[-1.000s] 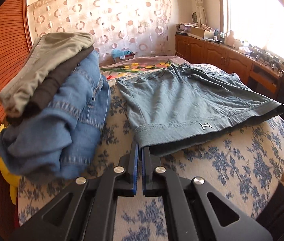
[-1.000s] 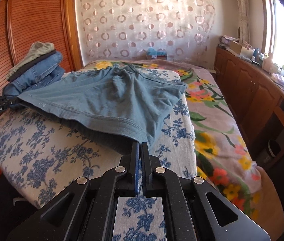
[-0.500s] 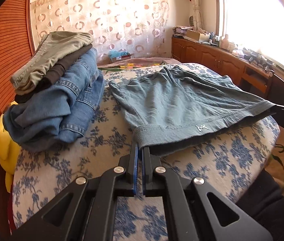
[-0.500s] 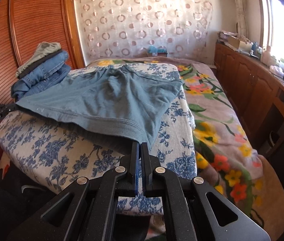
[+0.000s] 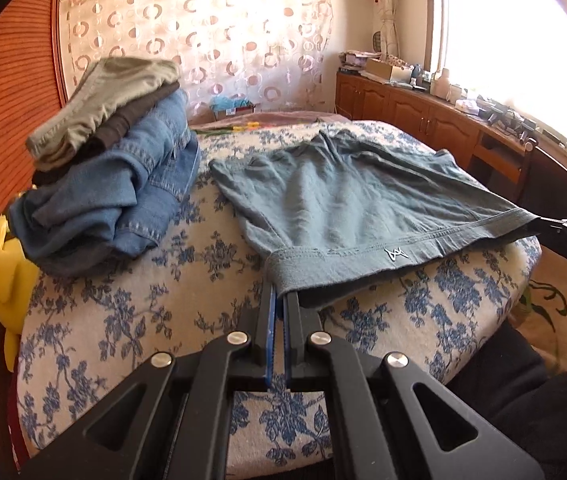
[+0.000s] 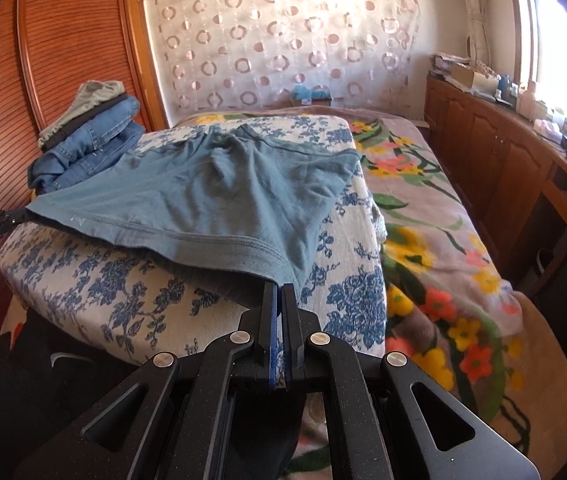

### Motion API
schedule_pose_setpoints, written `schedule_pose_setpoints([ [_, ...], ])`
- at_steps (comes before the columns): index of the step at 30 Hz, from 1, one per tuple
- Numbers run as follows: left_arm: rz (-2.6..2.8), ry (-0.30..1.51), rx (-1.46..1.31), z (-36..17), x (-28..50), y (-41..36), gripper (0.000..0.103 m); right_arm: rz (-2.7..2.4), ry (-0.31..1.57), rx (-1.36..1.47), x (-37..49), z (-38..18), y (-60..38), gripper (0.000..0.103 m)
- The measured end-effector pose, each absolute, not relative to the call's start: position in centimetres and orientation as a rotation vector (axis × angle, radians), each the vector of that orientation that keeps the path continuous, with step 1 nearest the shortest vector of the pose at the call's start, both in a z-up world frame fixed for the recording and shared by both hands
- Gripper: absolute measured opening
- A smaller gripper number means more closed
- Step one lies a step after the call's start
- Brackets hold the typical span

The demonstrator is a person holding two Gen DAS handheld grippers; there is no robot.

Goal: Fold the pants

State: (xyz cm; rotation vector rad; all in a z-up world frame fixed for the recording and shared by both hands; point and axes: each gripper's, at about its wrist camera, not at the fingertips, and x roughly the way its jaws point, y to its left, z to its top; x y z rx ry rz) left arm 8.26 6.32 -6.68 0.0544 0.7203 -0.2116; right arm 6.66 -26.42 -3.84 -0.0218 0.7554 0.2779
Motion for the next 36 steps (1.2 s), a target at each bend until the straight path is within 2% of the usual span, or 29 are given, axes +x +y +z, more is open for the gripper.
schedule_pose_setpoints([
  [9, -0.204, 0.740, 0.044, -7.9, 7.6, 6.4, 0.004, 0.263, 0.763, -0.013, 6.3, -3.9, -26.6, 0.001],
  [11, -0.193, 0.733, 0.045, -7.7, 7.4, 6.5, 0.008, 0.256, 0.748, -0.020, 6.0, -3.3, -26.6, 0.001],
  [14, -0.184, 0.722, 0.050, -7.3, 7.2, 6.5, 0.020, 0.255, 0.719, -0.021, 5.8, -2.4, -26.5, 0.001],
  [16, -0.182, 0.713, 0.048, -7.0, 7.1, 6.5, 0.037, 0.259, 0.707, -0.024, 5.9, -2.0, -26.3, 0.002],
  [20, -0.183, 0.706, 0.056, -6.7, 7.3, 6.3, 0.046, 0.270, 0.683, -0.021, 6.3, -1.6, -25.7, 0.004],
  [22, -0.191, 0.705, 0.051, -6.7, 7.6, 6.1, 0.063, 0.273, 0.678, -0.011, 6.7, -1.6, -25.4, 0.006],
  [23, -0.196, 0.699, 0.041, -6.7, 7.7, 6.1, 0.066, 0.272, 0.677, -0.007, 6.9, -1.6, -25.3, 0.007],
  [26, -0.193, 0.697, 0.033, -6.7, 8.3, 6.0, 0.071, 0.271, 0.674, 0.003, 7.3, -1.8, -25.1, 0.011],
  [31, -0.208, 0.693, 0.001, -6.9, 9.6, 6.1, 0.085, 0.264, 0.682, 0.018, 8.0, -2.4, -25.1, 0.025],
  [36, -0.216, 0.700, -0.020, -7.4, 10.8, 5.9, 0.088, 0.251, 0.693, 0.024, 8.6, -3.2, -25.2, 0.029],
])
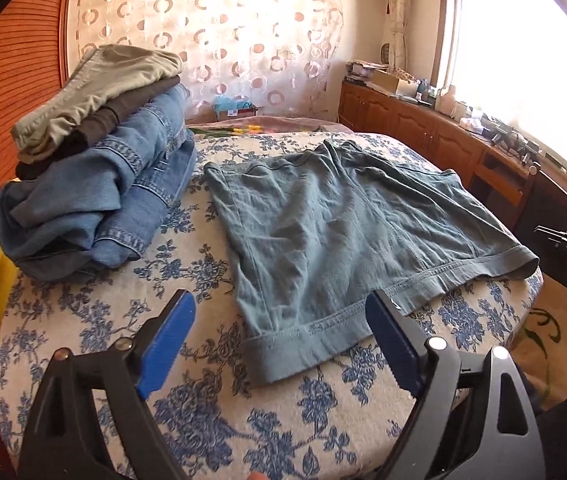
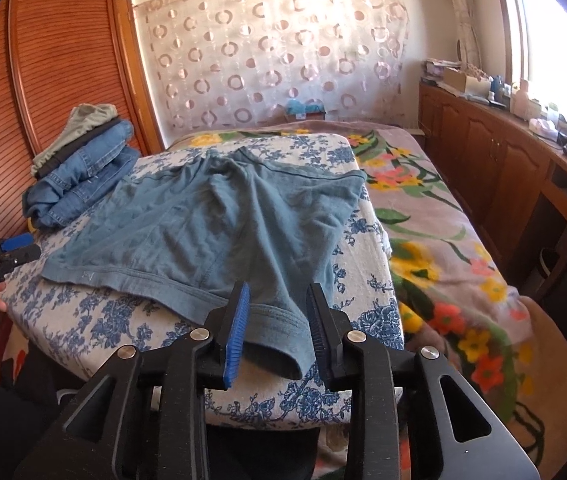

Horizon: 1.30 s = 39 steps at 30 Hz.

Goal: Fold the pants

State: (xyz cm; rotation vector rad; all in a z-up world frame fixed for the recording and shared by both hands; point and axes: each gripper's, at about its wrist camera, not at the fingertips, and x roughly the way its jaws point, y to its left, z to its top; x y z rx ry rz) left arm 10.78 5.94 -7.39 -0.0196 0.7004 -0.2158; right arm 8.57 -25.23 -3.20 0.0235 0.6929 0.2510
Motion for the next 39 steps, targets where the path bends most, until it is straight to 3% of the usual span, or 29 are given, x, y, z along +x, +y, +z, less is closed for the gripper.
schedule_pose_setpoints([
  [18, -0.186, 0.756, 0.018, -9.9, 11.7, 5.5, 0.088, 0.197, 0.779, 0.014, 9.2, -7.3, -25.4, 0.032],
  [32, -0.177, 0.791, 0.013, -11.5, 12.0, 5.7, 0.088, 0.165, 0.716, 0.044, 8.6, -4.8, -26.4, 0.033],
  [39, -0.183, 0.772, 0.019, -11.7, 11.7, 5.8, 0.088, 0.113, 0.763, 0.014, 10.1, -6.5, -26.1, 0.033],
])
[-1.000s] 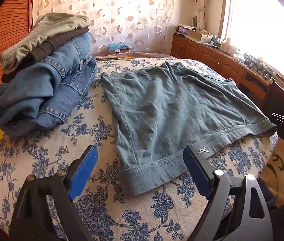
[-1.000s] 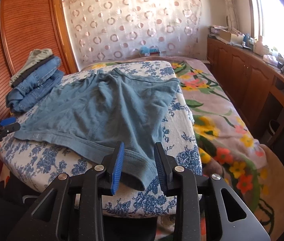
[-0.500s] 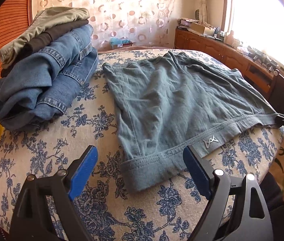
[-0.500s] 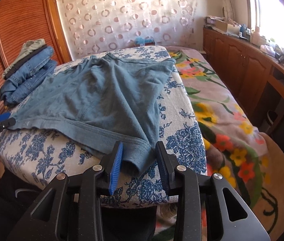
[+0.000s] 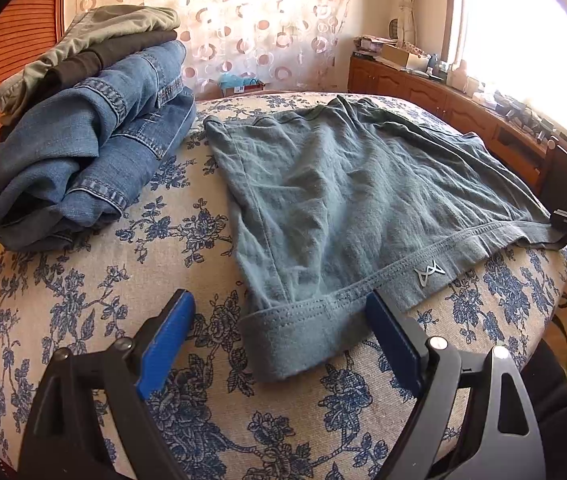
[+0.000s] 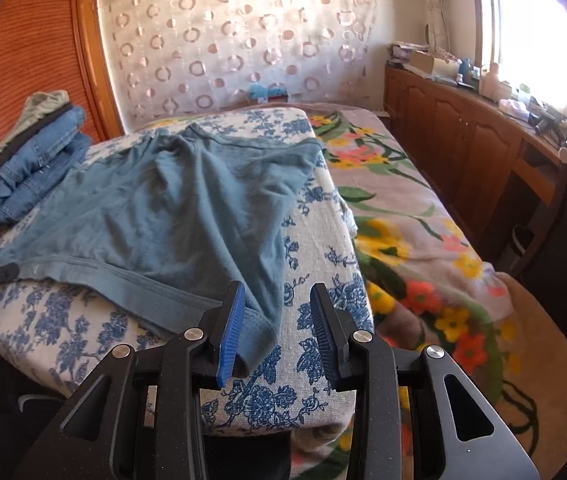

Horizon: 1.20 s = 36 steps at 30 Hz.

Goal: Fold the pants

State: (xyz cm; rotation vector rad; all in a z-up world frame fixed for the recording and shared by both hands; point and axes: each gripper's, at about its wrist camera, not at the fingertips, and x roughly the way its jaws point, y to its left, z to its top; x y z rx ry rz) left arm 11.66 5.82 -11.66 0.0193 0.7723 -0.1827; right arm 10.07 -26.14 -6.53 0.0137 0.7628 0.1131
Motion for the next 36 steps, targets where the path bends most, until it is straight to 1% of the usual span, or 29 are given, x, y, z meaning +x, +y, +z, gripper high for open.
schedule_pose_setpoints([
  [12, -0.182, 0.760, 0.019, -11.7, 11.5, 5.8, 0.089, 0.119, 0.793, -0.004, 8.9, -7.2, -25.4, 0.032],
  [14, -0.181, 0.759, 0.019, -11.7, 11.5, 5.8, 0.089, 0.129, 0.799, 0.003, 8.7, -7.2, -25.5, 0.029],
  [17, -0.179, 0.765, 0.016, -11.6, 11.5, 5.7, 0.089, 0.137, 0.801, 0.008, 8.6, -7.1, -25.5, 0.020],
  [18, -0.177, 0.771, 0.014, -11.6, 11.5, 5.8, 0.089, 0.145, 0.798, 0.013, 8.6, -7.0, -25.5, 0.014],
  [19, -0.176, 0.775, 0.012, -11.5, 11.5, 5.8, 0.089, 0.151, 0.792, 0.020, 8.7, -6.8, -25.6, 0.011],
  [22, -0.165, 0.771, -0.002, -11.0, 11.3, 6.2, 0.088, 0.170, 0.769, 0.033, 9.2, -5.8, -25.4, 0.006],
  [30, -0.152, 0.716, -0.009, -8.9, 10.4, 7.3, 0.088, 0.278, 0.684, 0.026, 11.4, -2.0, -22.1, 0.005],
  [36, -0.121, 0.692, -0.019, -7.8, 10.2, 8.9, 0.088, 0.405, 0.652, -0.002, 13.1, -0.5, -16.5, 0.005],
])
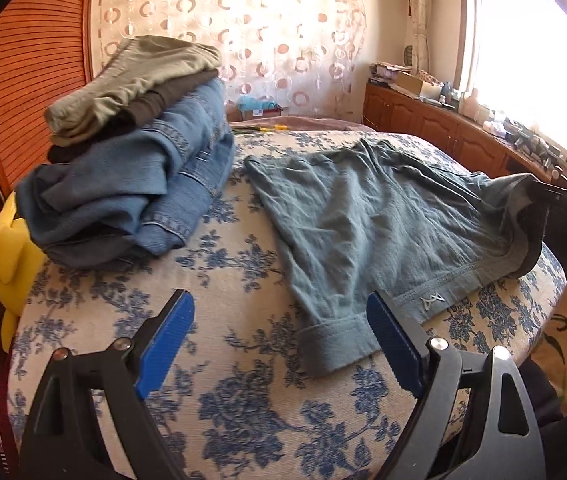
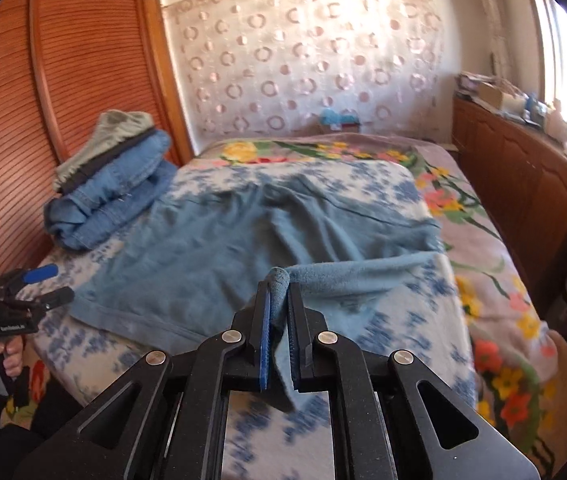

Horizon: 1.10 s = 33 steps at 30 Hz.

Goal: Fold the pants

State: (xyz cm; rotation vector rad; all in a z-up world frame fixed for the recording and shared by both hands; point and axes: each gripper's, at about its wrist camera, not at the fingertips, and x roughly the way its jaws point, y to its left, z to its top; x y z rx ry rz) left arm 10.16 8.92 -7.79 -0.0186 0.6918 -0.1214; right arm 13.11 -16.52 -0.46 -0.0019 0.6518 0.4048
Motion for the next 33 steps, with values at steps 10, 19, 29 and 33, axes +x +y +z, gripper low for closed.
schedule_pose_setpoints([
  [10, -0.071, 0.684, -0.036, -7.8, 9.8, 11.6, 0.088, 0.589, 0.657, -0.077, 14.6, -0.6, -7.2, 0.005],
  [19, -0.043, 0.684, -0.043, -8.1, 9.3, 13.1, 0.088, 0.685, 0.683, -0.105, 14.5, -1.3, -2.5, 0.005],
  [29, -0.021, 0.681, -0.050, -8.1, 9.0, 13.9, 0.088, 0.777, 0.718, -0.118, 14.0, -2.2, 1.3, 0.005],
  [33, -0.016, 0.686, -0.047, -8.3, 9.0, 14.0, 0.088, 0.796, 0.745, -0.132, 14.0, -3.2, 2.4, 0.005],
])
